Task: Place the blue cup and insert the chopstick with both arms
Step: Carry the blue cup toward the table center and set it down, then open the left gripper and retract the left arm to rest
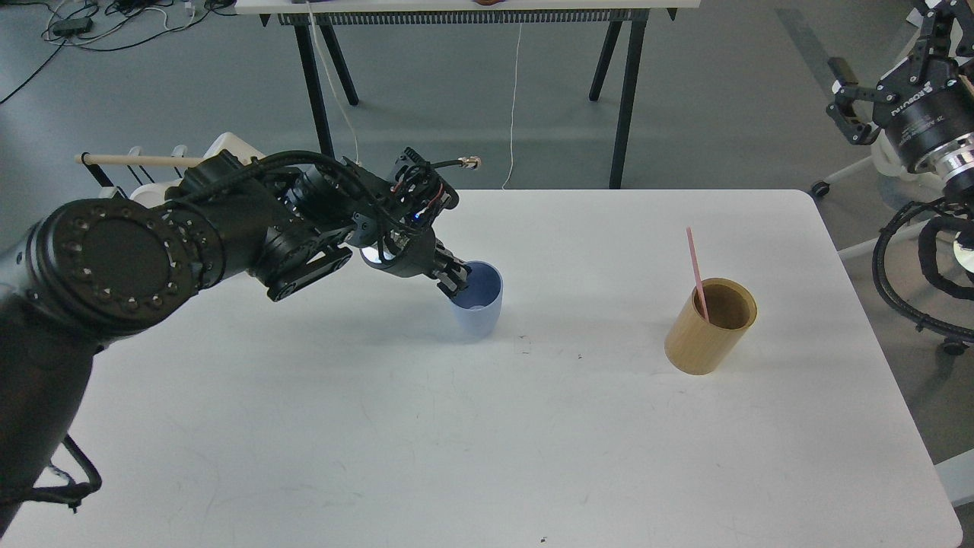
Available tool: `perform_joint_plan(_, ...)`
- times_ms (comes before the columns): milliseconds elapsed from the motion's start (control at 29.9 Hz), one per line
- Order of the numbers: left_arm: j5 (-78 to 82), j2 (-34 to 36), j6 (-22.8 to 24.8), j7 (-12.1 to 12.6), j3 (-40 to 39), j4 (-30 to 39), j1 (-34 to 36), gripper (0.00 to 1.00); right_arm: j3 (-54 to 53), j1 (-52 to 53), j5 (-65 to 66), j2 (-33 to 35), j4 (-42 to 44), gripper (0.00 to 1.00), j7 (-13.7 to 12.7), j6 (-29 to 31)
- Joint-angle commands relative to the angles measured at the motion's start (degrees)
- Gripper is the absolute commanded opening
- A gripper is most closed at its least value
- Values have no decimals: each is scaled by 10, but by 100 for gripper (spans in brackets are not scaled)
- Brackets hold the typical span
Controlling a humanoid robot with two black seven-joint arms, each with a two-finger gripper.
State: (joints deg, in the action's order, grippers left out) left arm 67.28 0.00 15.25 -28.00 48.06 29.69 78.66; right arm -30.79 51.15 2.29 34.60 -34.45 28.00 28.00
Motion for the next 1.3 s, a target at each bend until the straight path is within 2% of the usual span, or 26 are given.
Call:
perform_joint_plan(0, 1, 0, 3, 0, 0, 3, -2, 0, 2, 0, 0, -1, 0, 99, 0, 0)
perform_joint_plan(201, 2, 0, 9, 0, 0, 3, -2, 2, 1, -3, 0, -1, -1, 99, 0, 0)
perform_joint_plan(702, 1, 0, 31, 0, -9, 19, -2, 20, 4, -4, 0, -2, -1, 99, 0, 0)
perform_joint_plan(802, -4, 0, 34, 0, -34, 28, 0, 28, 9, -5, 2, -1, -3, 99, 0, 0)
perform_joint_plan(869, -6, 0, 46, 0, -72, 28, -1, 44, 14, -6, 11, 0, -4, 99, 0, 0)
perform_joint_plan(1036, -7, 0, 128, 0, -210, 24, -14, 76, 26, 8, 49, 5, -2, 99, 0, 0)
perform_joint_plan(1270, -8, 40, 128, 0, -343, 17, -53, 86, 27, 50, 175, 8, -8, 99, 0, 0)
